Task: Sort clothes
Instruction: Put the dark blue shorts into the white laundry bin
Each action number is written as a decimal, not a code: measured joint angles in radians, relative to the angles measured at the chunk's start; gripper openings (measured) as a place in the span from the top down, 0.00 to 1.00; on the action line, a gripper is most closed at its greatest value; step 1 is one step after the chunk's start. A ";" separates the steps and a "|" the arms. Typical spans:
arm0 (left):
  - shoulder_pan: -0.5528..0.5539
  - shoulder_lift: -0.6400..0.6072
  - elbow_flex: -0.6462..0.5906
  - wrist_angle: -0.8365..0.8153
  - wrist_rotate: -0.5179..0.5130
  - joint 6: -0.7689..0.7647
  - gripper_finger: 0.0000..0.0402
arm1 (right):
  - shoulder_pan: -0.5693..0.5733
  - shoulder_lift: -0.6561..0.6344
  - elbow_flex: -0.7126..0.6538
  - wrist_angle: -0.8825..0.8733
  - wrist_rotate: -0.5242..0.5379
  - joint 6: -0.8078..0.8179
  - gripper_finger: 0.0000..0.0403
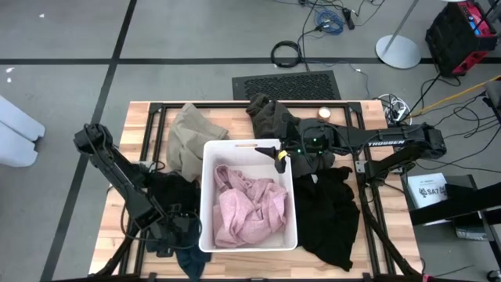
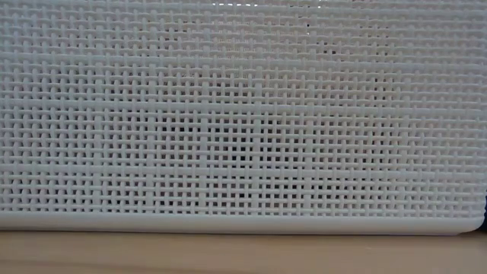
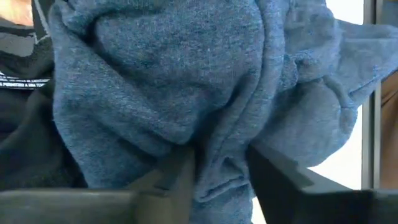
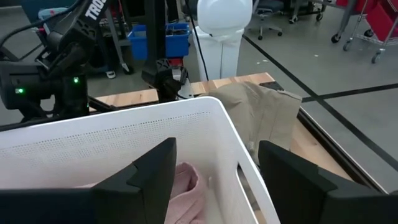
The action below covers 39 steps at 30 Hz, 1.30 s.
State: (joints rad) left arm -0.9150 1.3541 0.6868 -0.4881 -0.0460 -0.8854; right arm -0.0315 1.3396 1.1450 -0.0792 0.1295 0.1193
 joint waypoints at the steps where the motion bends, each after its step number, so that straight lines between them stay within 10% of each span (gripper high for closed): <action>1: 0.000 -0.005 0.000 0.000 0.000 0.000 0.71 | 0.000 0.000 0.000 -0.001 0.000 -0.001 0.46; 5: 0.000 -0.028 0.000 -0.008 0.000 -0.001 0.95 | 0.000 0.000 0.000 -0.001 0.000 -0.006 0.47; 16: 0.000 -0.261 0.117 -0.287 -0.060 -0.074 0.99 | 0.000 -0.005 0.000 -0.007 -0.005 -0.009 0.47; 30: 0.000 -0.540 0.400 -0.372 -0.608 0.382 0.99 | 0.019 0.010 0.001 0.218 -0.234 -0.013 0.47; 39: 0.028 -0.556 0.403 -0.131 -0.856 0.753 0.99 | 0.075 0.187 0.008 0.681 -0.127 -0.053 0.47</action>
State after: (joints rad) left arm -0.8867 0.7978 1.0897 -0.6188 -0.9023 -0.1322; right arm 0.0433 1.5263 1.1528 0.6018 0.0029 0.0661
